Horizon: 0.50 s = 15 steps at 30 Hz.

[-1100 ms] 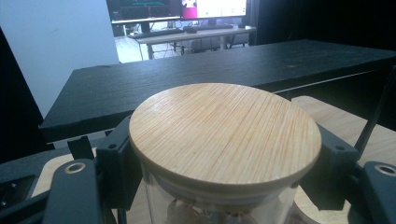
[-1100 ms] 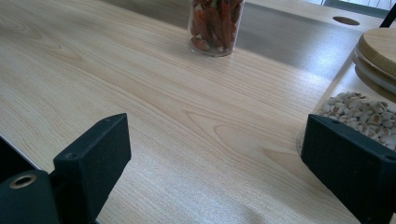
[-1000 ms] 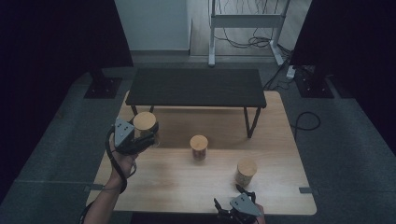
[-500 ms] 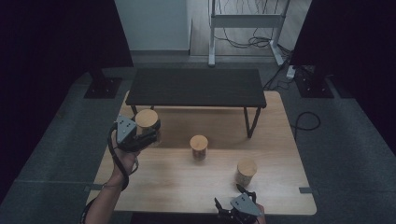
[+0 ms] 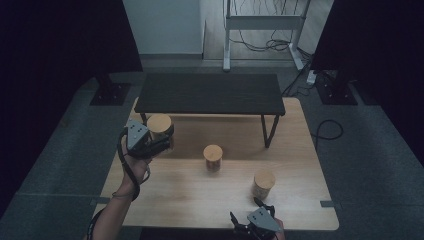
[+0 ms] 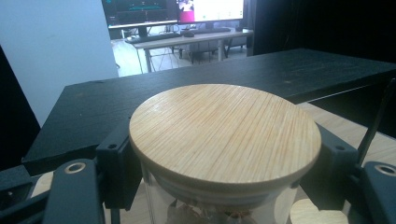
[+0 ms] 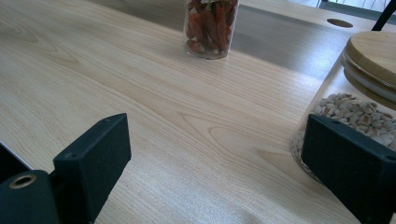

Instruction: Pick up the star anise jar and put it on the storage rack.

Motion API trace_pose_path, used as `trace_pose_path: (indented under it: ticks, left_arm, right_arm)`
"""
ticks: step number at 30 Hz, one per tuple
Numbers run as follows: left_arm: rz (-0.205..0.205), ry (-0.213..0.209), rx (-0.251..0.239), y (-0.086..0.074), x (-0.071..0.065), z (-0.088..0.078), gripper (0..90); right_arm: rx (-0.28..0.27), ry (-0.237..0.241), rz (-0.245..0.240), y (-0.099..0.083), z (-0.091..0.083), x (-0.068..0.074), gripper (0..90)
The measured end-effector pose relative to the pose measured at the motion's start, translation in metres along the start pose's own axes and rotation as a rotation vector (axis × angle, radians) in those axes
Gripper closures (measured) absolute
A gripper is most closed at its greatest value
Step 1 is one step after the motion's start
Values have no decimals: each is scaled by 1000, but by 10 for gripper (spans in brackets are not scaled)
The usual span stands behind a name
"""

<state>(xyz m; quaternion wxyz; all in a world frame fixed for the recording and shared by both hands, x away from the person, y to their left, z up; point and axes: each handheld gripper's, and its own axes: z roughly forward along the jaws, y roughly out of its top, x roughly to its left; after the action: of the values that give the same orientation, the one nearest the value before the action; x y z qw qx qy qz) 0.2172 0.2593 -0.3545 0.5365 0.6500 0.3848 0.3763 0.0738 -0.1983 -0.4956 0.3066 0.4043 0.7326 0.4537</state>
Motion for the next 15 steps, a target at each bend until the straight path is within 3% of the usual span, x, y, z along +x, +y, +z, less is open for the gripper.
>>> trace_pose_path:
  ticks: [15]
  left_arm:
    - [9, 9, -12, 13, 0, 2, 261]
  right_arm:
    - [-2, -3, 0, 0, 0, 1, 78]
